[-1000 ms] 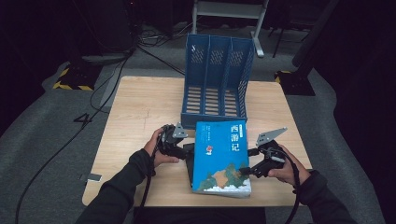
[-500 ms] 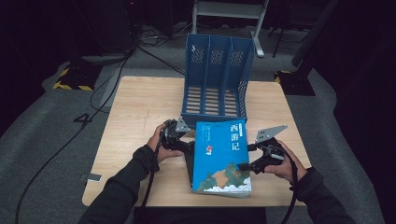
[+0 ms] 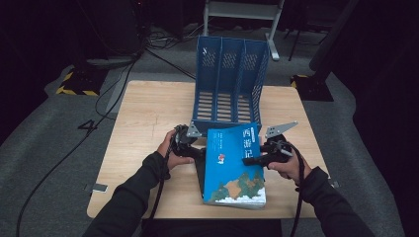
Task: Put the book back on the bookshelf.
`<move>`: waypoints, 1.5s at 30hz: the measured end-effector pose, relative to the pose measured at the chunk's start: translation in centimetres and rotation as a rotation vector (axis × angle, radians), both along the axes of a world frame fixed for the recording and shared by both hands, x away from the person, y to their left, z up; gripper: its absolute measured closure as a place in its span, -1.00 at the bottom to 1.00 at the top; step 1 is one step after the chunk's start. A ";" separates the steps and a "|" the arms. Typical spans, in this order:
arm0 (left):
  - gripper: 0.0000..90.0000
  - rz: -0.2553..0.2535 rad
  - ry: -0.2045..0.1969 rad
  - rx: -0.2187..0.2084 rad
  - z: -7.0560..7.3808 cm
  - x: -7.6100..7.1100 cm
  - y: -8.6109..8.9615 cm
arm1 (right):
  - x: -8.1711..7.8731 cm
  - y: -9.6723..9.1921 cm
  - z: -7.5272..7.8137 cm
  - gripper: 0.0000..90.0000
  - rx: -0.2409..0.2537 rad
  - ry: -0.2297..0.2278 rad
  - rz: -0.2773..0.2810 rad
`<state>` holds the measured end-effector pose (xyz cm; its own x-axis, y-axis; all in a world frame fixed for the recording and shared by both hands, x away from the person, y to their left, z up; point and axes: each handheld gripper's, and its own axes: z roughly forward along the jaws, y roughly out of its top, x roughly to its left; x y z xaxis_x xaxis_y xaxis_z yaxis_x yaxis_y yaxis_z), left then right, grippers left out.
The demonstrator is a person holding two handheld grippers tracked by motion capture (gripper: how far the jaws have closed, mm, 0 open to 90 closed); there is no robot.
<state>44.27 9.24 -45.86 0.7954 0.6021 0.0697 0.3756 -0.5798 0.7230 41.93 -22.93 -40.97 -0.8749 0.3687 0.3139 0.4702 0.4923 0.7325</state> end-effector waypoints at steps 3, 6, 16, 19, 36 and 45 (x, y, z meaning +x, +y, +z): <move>-0.35 0.004 -0.001 0.001 0.0 0.2 0.0 | 0.3 0.0 -0.2 0.32 0.021 0.001 0.016; -0.31 0.003 0.008 0.001 -0.1 0.6 0.0 | 0.5 0.3 0.1 0.36 0.017 -0.015 0.029; -0.01 0.012 0.028 -0.058 -0.6 1.5 1.7 | 1.1 1.9 0.5 0.45 0.027 -0.077 0.049; 0.30 -0.005 0.023 -0.096 -0.4 1.5 2.2 | 1.3 2.3 0.6 0.47 0.044 -0.092 0.051; 1.00 -0.102 -0.055 -0.205 5.0 1.0 2.4 | -0.1 1.4 3.2 0.51 0.125 -0.274 0.045; 1.00 -0.156 -0.097 -0.252 7.8 -0.2 1.7 | -2.4 0.0 4.0 0.56 0.169 -0.355 0.020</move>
<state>44.12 10.93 -38.07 0.8767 0.4809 0.0143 0.2179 -0.4235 0.8793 39.49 -22.94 -36.96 -0.9464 0.3197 0.0455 0.1650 0.3576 0.9192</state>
